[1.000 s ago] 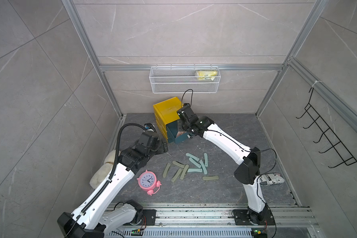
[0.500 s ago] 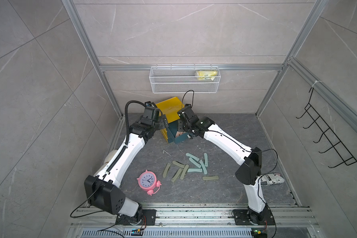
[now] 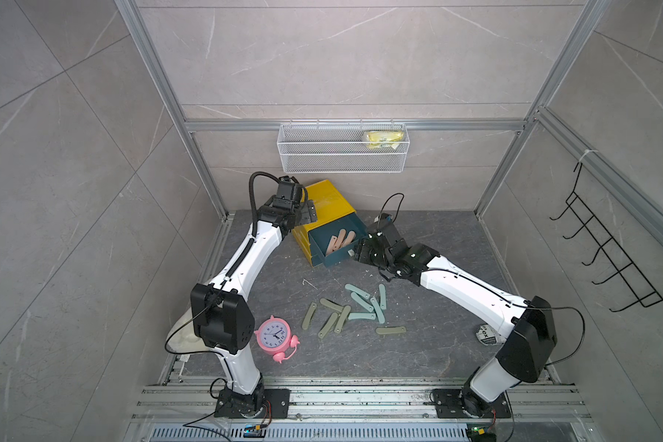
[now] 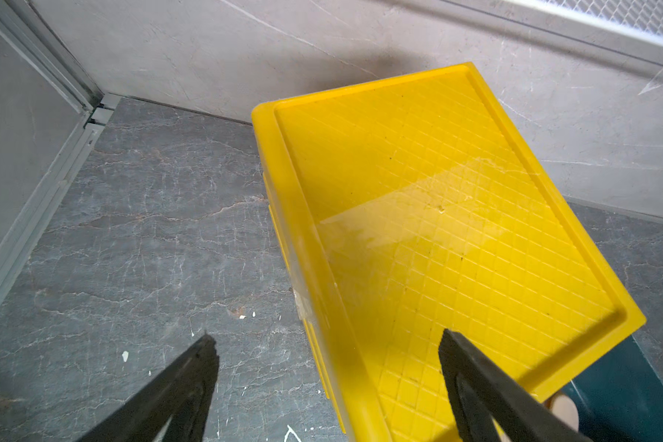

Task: Place the fruit knives into the drawer by color
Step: Place the fruit knife in the drawer, then close the drawer in the storage box.

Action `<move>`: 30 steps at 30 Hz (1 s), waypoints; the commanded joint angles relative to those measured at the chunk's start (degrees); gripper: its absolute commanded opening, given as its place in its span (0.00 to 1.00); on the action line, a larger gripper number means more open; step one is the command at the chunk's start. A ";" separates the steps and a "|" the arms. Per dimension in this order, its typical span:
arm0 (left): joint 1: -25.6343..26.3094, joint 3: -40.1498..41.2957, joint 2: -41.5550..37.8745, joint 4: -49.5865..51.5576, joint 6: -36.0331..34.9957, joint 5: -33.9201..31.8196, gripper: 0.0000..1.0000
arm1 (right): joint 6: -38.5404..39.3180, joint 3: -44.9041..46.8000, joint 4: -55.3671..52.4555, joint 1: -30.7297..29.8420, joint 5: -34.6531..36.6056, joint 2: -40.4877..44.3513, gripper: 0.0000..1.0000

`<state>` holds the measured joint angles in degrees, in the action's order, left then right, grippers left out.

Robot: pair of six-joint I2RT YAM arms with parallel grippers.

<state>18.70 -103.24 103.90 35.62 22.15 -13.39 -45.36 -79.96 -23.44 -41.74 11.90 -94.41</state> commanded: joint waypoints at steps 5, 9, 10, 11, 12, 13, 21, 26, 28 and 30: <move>-0.09 -6.00 5.04 5.87 -3.17 -0.12 0.94 | -7.42 2.25 11.55 1.34 -4.75 -3.10 0.70; -0.10 -5.44 5.43 5.52 -3.34 0.98 0.93 | -8.55 -1.50 12.63 2.01 -5.48 -7.46 0.70; -0.08 -5.39 5.57 5.54 -3.44 1.00 0.94 | -8.72 -2.46 13.02 2.09 -5.72 -8.75 0.70; -0.15 -5.31 5.66 5.52 -3.50 1.01 0.94 | -8.89 -3.69 13.02 2.18 -5.75 -9.82 0.70; -0.10 -5.15 5.77 5.52 -3.50 0.99 0.93 | -9.17 -4.82 13.43 2.35 -5.90 -10.88 0.70; -0.10 -5.00 5.87 5.52 -3.60 1.15 0.93 | -9.38 -5.78 14.29 2.51 -6.09 -12.07 0.70; -0.13 -4.19 6.49 5.43 -3.69 1.83 0.93 | -12.72 -13.21 20.20 3.46 -8.40 -20.37 0.70; -0.08 -3.43 6.50 5.36 -3.64 2.04 0.93 | -15.91 -18.77 19.32 3.59 -9.15 -25.18 0.70; -0.10 -3.11 6.41 5.25 -3.74 2.44 0.93 | -16.67 -19.31 20.20 3.66 -9.47 -26.31 0.70; -0.09 -2.60 6.32 5.08 -3.73 2.90 0.93 | -17.36 -19.22 21.23 3.68 -9.77 -26.74 0.70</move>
<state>18.70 -107.24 109.14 38.20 20.32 -12.03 -60.49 -97.49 -4.60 -38.17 2.85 -119.28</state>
